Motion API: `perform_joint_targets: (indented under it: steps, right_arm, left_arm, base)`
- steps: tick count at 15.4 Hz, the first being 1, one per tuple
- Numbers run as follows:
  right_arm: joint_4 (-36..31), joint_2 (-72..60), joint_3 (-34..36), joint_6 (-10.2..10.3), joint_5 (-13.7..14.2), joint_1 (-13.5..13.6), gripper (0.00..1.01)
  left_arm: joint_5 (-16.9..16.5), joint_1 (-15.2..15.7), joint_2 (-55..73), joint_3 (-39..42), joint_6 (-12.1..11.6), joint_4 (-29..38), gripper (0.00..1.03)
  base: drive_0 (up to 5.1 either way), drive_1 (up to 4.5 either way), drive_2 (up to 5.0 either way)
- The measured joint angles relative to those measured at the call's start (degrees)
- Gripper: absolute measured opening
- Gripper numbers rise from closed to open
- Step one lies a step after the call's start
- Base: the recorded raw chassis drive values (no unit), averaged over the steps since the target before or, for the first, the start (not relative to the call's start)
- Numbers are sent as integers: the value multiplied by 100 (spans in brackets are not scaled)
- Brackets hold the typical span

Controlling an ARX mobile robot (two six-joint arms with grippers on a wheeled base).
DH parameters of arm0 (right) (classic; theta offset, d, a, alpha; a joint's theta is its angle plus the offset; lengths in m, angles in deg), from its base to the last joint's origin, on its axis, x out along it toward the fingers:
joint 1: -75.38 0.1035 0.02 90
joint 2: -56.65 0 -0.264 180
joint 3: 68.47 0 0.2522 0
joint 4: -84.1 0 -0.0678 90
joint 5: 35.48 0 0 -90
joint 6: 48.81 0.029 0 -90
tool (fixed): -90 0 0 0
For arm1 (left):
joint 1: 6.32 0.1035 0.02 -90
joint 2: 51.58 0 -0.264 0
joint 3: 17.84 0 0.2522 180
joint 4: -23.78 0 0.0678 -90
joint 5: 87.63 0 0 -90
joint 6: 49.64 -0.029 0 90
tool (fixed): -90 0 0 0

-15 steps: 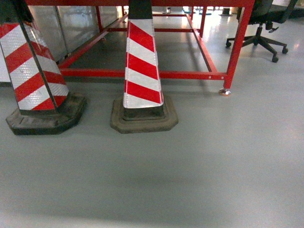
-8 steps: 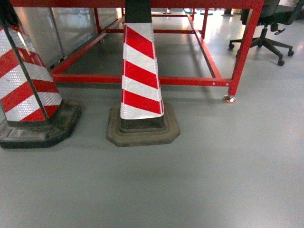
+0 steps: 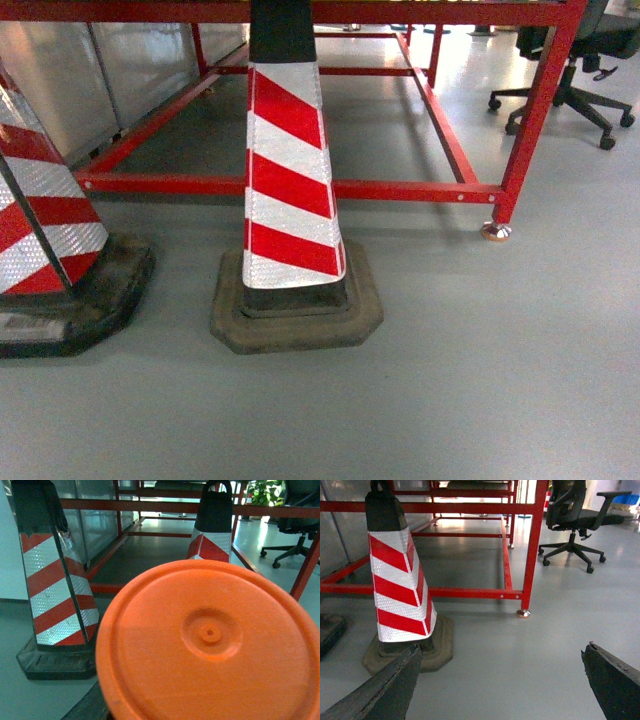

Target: Pick capacitor and pack into box

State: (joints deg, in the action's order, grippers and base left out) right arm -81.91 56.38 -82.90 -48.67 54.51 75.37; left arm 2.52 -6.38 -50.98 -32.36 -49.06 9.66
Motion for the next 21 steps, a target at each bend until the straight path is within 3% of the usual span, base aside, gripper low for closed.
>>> perform_joint_targets:
  steps: [21]
  right_arm:
    - [11, 0, 0, -9, -7, 0, 98]
  left_arm:
    - [-7, 0, 0, 0, -2, -2, 44]
  base:
    - [12, 412, -388]
